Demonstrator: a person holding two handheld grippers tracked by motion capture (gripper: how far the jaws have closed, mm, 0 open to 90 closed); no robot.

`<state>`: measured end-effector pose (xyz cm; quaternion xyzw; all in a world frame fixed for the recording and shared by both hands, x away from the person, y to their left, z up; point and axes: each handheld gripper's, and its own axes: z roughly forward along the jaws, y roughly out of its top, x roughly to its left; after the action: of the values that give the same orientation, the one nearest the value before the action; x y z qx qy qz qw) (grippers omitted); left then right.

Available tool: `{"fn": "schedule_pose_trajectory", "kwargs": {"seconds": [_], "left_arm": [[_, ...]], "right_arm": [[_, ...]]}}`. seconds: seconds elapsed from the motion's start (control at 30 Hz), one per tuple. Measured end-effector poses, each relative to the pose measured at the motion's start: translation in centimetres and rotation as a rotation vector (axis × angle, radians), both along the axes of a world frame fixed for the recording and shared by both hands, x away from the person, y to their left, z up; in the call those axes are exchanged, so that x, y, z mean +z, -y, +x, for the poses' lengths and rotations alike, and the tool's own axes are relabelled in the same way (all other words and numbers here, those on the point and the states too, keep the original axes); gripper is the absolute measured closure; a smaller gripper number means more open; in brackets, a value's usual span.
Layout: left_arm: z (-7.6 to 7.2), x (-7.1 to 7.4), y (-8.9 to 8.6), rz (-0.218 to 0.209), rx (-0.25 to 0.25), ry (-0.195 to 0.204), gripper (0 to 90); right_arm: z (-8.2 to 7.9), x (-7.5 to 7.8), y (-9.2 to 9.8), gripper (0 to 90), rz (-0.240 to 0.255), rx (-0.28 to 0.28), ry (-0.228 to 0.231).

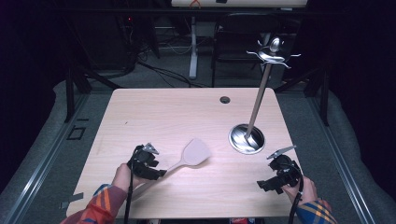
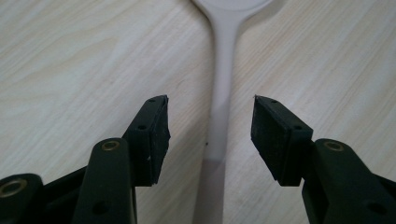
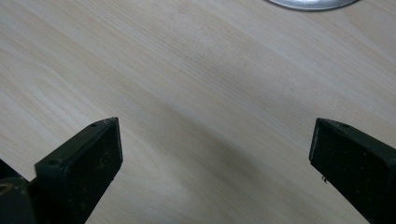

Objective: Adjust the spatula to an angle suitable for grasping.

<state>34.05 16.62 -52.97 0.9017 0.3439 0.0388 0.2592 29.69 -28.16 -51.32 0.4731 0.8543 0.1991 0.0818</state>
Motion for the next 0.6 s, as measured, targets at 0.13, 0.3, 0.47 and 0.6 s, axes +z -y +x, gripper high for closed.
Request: {"fn": "schedule_pose_trajectory", "kwargs": {"seconds": [0.13, 0.3, 0.47, 0.6], "left_arm": [[0.2, -0.3, 0.8, 0.022, -0.020, -0.001, 50.4], [0.3, -0.7, 0.9, 0.047, -0.035, -0.016, 59.9], [0.3, -0.9, 0.9, 0.058, -0.041, -0.025, 65.8], [0.3, -1.2, 1.1, 0.082, -0.044, -0.019, 70.1]], "right_arm": [[0.0, -0.1, 0.0, 2.3, -0.015, 0.002, -0.002], [0.0, 0.0, 0.0, 3.7, -0.011, 0.002, 0.013], [-0.1, 0.1, -0.2, 3.7, -0.011, 0.003, 0.015], [0.0, 0.0, -0.1, 3.7, -0.013, 0.008, 0.008]]}}
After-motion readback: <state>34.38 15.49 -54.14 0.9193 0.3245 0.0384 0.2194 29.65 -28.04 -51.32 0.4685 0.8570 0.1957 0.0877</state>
